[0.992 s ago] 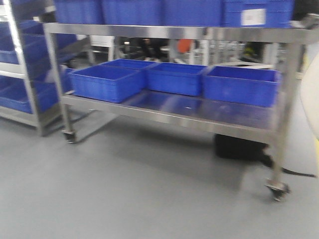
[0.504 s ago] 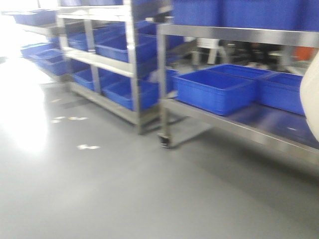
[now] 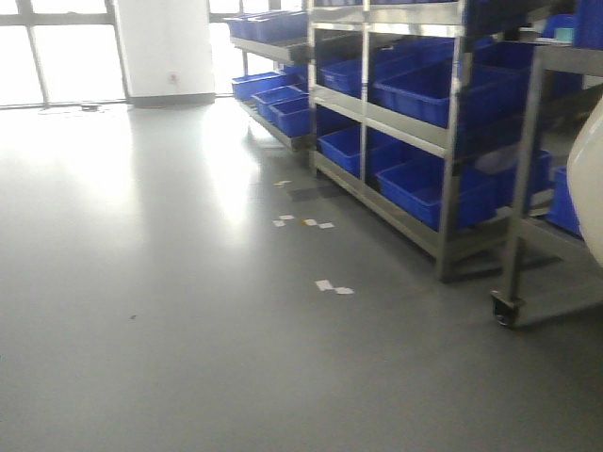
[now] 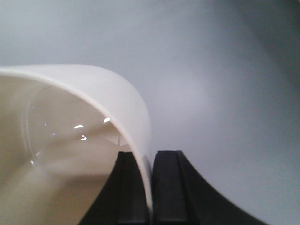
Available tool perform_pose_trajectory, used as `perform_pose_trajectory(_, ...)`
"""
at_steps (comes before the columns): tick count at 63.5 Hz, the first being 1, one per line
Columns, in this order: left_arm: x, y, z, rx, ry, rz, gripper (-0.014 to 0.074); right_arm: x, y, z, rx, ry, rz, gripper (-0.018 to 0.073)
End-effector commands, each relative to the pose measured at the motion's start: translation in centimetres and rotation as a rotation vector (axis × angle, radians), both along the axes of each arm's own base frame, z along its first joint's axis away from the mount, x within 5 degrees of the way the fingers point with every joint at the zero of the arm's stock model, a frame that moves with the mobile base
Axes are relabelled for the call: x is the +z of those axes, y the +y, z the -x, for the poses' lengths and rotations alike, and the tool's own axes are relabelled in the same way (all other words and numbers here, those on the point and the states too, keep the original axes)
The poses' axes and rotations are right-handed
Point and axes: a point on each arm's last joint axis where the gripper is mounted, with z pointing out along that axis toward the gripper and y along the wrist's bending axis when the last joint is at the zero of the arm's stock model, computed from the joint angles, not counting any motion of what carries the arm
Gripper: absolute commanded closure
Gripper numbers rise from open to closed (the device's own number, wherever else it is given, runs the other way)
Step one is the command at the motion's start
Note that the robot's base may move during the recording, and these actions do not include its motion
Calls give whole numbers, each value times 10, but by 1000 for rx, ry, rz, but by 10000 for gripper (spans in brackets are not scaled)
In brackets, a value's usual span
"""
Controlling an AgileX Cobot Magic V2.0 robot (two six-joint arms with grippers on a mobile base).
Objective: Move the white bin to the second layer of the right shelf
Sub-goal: 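Drive along the aisle past the blue-bin racks carrying the bin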
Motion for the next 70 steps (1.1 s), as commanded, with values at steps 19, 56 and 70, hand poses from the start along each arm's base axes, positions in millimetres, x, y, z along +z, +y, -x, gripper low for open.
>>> perform_pose_trajectory(19,-4,0,0,1,-60,11,512,14,0,-4,-12,-102,-8,493)
perform_pose_trajectory(56,-4,0,0,1,-60,11,512,14,0,-4,-12,-102,-8,493)
perform_pose_trajectory(70,-4,0,0,1,-60,11,512,14,0,-4,-12,-102,-8,493)
